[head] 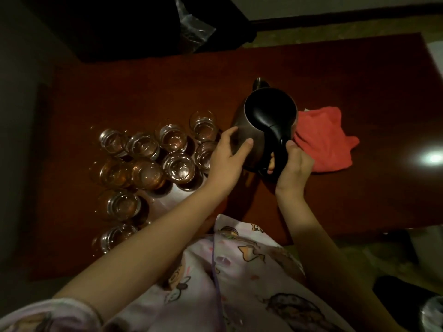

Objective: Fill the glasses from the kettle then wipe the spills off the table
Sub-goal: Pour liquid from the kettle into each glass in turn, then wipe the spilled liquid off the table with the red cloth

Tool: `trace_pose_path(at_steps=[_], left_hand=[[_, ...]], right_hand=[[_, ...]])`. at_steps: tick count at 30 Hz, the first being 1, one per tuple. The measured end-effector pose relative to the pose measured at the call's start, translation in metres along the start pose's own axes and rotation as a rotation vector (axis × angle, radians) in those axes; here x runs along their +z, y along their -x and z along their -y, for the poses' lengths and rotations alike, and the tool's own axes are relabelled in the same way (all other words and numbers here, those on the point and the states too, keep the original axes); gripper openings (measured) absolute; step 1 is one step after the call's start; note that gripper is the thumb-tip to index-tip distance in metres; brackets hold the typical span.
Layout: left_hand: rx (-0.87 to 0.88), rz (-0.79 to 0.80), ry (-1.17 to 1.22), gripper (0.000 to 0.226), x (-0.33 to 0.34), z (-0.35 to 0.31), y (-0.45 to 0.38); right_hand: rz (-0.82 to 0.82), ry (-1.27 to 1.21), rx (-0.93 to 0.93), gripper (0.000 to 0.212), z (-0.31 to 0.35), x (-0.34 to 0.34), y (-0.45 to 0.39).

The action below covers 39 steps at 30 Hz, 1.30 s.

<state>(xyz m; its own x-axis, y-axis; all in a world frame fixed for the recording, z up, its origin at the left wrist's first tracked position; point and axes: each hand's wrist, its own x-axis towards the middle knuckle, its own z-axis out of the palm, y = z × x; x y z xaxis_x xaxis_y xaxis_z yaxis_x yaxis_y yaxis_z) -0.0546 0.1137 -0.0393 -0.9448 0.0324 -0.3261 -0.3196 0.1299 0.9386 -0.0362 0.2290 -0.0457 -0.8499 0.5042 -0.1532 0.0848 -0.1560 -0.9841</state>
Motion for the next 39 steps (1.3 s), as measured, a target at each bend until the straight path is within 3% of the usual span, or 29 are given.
trace_pose_path(at_steps=[15, 20, 27, 32, 36, 39], left_hand=[[-0.074, -0.030, 0.181, 0.046, 0.010, 0.012, 0.029], [0.004, -0.047, 0.017, 0.030, 0.006, 0.023, 0.042], [0.023, -0.038, -0.003, 0.017, 0.004, 0.020, 0.053], [0.160, -0.039, -0.110, 0.009, 0.014, 0.020, 0.061], [0.215, 0.039, -0.179, 0.014, 0.027, 0.027, 0.070], [0.228, 0.170, -0.280, 0.010, 0.049, 0.038, 0.072]], right_hand=[[-0.031, 0.192, -0.055, 0.039, -0.017, -0.006, 0.006], [-0.093, 0.282, -0.036, 0.037, -0.015, -0.006, 0.014], [-0.017, 0.410, 0.083, 0.033, 0.000, -0.006, 0.032], [-0.014, 0.379, 0.097, 0.028, -0.003, -0.022, 0.039], [-0.012, 0.323, 0.083, 0.022, -0.003, -0.045, 0.026], [0.006, 0.451, 0.018, 0.023, -0.012, -0.064, 0.003]])
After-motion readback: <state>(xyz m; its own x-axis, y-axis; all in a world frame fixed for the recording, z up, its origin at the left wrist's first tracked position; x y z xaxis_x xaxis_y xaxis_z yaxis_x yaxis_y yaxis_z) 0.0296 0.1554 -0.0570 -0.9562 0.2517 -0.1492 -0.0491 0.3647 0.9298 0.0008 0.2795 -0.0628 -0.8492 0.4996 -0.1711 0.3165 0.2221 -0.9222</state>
